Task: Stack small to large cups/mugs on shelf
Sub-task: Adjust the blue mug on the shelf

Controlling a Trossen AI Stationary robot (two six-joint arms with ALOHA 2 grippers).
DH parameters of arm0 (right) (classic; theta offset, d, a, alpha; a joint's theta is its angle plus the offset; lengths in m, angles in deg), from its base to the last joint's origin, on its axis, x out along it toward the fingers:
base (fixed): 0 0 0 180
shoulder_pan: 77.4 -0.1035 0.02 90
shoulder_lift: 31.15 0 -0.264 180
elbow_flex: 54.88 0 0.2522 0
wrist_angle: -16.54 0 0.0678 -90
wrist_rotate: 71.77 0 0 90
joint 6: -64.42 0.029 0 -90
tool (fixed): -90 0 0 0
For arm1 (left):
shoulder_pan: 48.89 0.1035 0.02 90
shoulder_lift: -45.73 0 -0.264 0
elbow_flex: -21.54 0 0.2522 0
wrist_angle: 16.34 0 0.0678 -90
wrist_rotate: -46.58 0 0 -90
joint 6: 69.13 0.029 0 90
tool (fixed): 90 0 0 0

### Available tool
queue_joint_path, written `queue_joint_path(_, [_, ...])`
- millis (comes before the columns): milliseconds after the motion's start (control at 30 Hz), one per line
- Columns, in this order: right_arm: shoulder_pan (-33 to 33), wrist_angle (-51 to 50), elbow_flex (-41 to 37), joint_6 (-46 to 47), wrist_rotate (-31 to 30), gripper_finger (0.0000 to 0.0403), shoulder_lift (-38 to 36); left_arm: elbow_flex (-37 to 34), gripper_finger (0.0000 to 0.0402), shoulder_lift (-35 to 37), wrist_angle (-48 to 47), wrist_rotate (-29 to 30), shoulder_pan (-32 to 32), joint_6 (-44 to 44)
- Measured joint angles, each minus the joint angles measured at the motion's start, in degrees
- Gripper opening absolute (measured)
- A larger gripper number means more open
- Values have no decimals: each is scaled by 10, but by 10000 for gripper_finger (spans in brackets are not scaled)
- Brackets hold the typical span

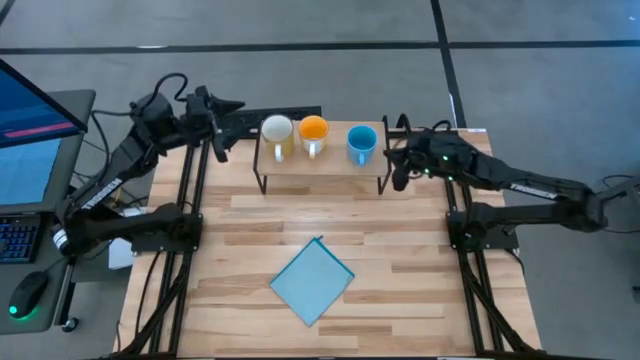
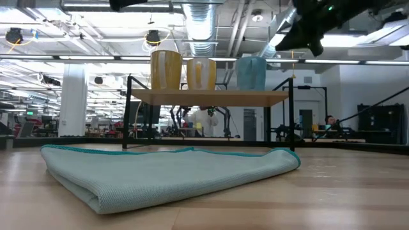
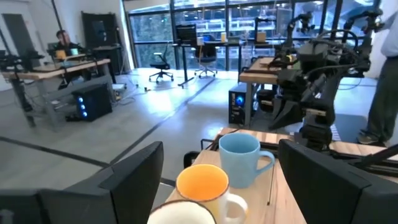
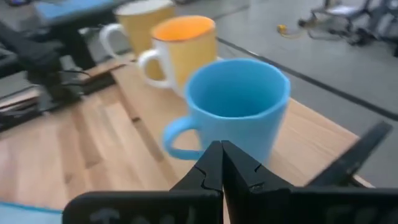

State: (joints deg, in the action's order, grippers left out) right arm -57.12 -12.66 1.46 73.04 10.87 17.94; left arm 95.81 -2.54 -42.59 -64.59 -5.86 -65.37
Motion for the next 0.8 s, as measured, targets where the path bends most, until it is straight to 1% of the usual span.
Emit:
queue_joint_path(167, [38,1,1,15,0,21,30,-2,308,5,-1,5,0,-8])
queue_joint_path(367, [66,4,1,15,1,21,61,-2,308,4,-2,6,0,-4])
queue_joint_path(700, [88,50,1,15,53,21,108,-2,308,4,-19,14,0,1])
queue_joint_path(800, [92,63,1,15,61,21,120,-2,308,4,-25,27,0,5])
